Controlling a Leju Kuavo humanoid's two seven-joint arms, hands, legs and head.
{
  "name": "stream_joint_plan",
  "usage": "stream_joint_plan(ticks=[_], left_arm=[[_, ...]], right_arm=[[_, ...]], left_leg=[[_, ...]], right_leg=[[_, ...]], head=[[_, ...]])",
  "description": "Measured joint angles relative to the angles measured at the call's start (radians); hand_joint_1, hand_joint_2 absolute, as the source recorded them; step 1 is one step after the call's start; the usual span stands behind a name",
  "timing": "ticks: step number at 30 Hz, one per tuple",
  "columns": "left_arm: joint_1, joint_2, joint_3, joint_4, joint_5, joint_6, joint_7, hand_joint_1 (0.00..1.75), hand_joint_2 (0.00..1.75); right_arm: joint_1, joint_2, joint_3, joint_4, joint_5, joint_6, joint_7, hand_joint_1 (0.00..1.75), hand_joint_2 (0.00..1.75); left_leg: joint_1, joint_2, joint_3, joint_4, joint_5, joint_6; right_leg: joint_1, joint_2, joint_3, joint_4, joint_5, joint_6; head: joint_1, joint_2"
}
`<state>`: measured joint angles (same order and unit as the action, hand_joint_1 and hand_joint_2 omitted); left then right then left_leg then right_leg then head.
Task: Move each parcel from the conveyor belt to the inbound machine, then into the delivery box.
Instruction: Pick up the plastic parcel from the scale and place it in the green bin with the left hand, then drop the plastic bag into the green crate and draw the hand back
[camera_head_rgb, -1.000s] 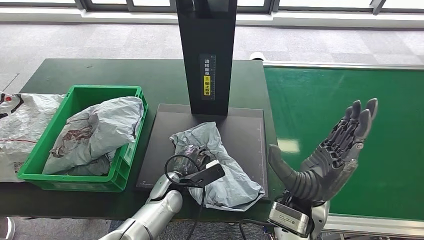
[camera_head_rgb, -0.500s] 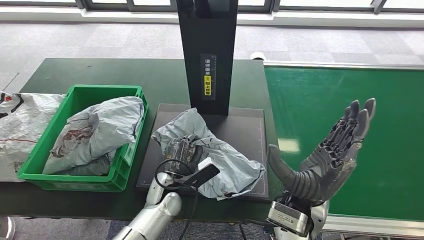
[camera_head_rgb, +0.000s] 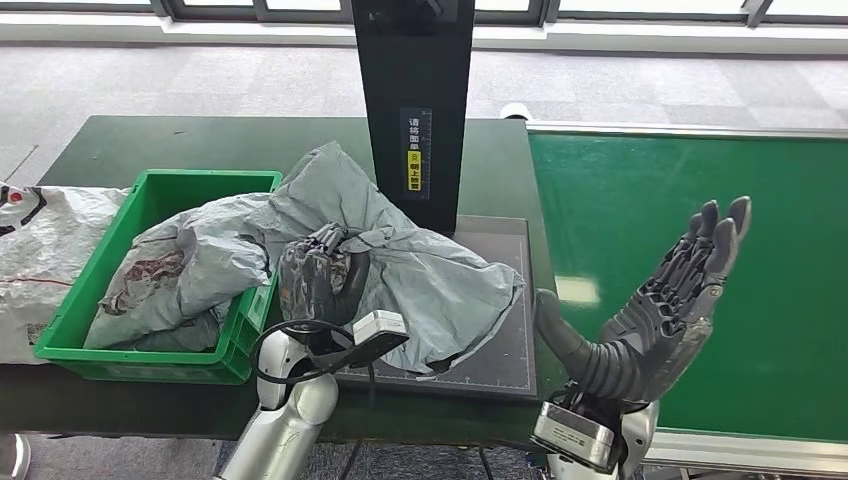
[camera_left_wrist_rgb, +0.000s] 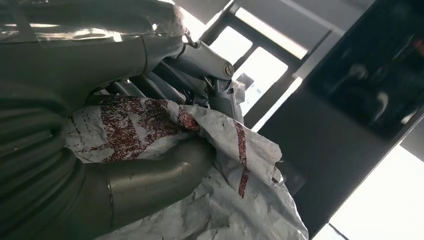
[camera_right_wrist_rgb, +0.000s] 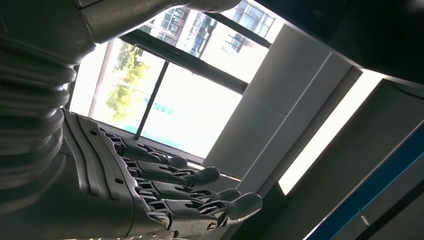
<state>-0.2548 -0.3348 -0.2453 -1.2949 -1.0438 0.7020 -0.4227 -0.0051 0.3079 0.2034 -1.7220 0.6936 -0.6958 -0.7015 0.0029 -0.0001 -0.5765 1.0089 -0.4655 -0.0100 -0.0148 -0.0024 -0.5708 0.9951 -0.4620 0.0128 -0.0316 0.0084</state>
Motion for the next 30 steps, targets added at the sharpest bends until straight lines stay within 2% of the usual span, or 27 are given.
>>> stream_joint_plan(ticks=[7, 11, 21, 25, 28, 30], left_arm=[[0.041, 0.007, 0.038, -0.284, 0.025, 0.0, -0.076, 1.75, 1.75], [0.059, 0.008, 0.086, -0.372, 0.04, 0.0, -0.09, 1.75, 1.75], [0.081, 0.01, 0.156, -0.461, 0.08, 0.0, -0.119, 1.75, 1.75], [0.099, 0.011, 0.237, -0.512, 0.169, 0.0, -0.16, 1.75, 1.75], [0.093, 0.014, 0.326, -0.507, 0.166, -0.001, -0.103, 1.75, 1.75], [0.047, 0.016, 0.414, -0.433, 0.144, -0.002, -0.082, 1.75, 1.75]], right_arm=[[0.001, 0.0, -0.004, 0.0, 0.004, 0.0, 0.0, 0.0, 1.75], [0.001, 0.0, -0.005, 0.0, 0.002, 0.0, 0.0, 0.0, 1.75], [0.001, 0.0, -0.005, 0.0, 0.002, 0.0, 0.0, 0.0, 1.75], [0.002, 0.0, -0.007, 0.0, 0.001, 0.0, 0.0, 0.0, 1.75], [0.002, 0.0, -0.009, 0.0, -0.002, 0.0, 0.0, 0.0, 1.75], [0.002, 0.0, -0.009, 0.0, -0.004, 0.0, 0.0, 0.0, 1.75]], left_leg=[[0.0, 0.0, 0.0, 0.0, 0.0, 0.0], [0.0, 0.0, 0.0, 0.0, 0.0, 0.0], [0.0, 0.0, 0.001, 0.0, 0.0, 0.0], [0.0, 0.001, 0.001, 0.0, 0.0, 0.0], [0.0, 0.001, 0.001, 0.0, 0.0, 0.0], [0.0, 0.0, 0.001, 0.0, 0.001, 0.0]], right_leg=[[0.0, 0.0, 0.0, 0.0, 0.0, 0.0], [0.0, 0.0, 0.0, 0.0, 0.0, 0.0], [0.0, 0.001, 0.0, 0.0, 0.0, 0.0], [0.0, 0.001, 0.0, 0.0, 0.0, 0.0], [0.0, 0.0, 0.0, 0.0, -0.001, -0.001], [0.0, -0.001, 0.0, 0.0, 0.0, -0.001]], head=[[0.0, 0.0], [0.0, 0.0], [0.0, 0.0], [0.0, 0.0], [0.0, 0.0], [0.0, 0.0]])
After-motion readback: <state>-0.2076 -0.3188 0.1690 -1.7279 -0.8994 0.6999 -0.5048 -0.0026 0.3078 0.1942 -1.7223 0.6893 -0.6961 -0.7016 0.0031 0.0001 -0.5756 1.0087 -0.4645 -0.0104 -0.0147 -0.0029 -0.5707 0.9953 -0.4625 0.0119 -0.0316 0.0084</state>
